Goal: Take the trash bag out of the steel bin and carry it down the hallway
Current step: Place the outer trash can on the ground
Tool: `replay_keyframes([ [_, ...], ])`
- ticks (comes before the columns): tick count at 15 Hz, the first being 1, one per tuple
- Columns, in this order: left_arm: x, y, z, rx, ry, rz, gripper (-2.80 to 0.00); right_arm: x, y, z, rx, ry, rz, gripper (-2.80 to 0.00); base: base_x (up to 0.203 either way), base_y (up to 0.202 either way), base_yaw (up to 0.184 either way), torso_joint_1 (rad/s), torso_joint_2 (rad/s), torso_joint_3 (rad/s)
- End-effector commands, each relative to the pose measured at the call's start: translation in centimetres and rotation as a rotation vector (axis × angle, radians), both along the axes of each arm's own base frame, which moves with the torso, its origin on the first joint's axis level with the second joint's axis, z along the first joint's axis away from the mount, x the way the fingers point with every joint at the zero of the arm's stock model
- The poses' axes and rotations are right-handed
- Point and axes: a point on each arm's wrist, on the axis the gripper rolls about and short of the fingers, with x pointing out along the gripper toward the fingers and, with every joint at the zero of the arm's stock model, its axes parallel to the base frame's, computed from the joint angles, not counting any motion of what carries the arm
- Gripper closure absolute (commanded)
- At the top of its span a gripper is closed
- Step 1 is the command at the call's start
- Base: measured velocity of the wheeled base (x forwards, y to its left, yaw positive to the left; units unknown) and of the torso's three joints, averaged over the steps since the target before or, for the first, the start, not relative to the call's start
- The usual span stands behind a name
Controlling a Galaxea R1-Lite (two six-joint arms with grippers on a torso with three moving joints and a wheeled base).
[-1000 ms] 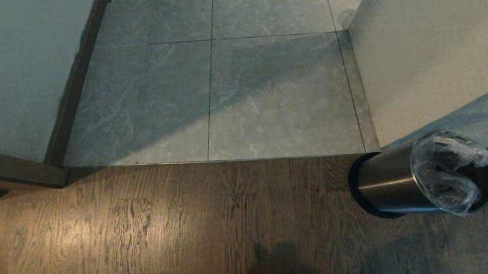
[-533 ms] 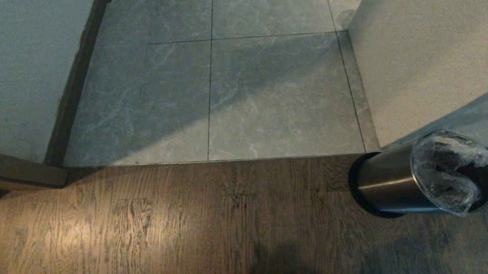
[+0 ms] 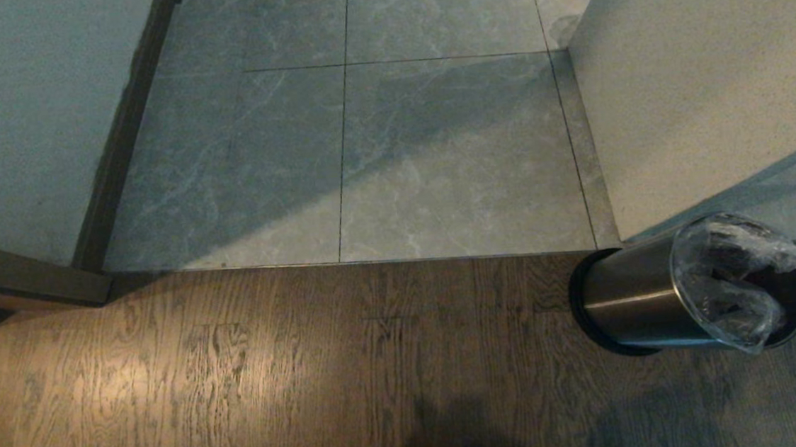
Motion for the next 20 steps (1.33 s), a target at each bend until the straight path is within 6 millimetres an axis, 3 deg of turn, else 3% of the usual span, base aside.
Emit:
replay_keyframes([
  [1,0.0,0.0,0.0,-0.001,0.0,0.001,0.0,1.5,-2.3,-1.1,0.026,0.055,-0.082,0.0,0.0,0.0,0.0,0.0,0.0,0.0],
  [10,0.0,0.0,0.0,-0.001,0.0,0.001,0.0,1.6,-6.8,-5.4,0.137,0.221,-0.28,0.0,0.0,0.0,0.0,0.0,0.0,0.0],
  [20,0.0,0.0,0.0,-0.001,0.0,0.001,0.0,5.4,-17.8,-7.5,0.152,0.279,-0.502,0.0,0.0,0.0,0.0,0.0,0.0,0.0],
])
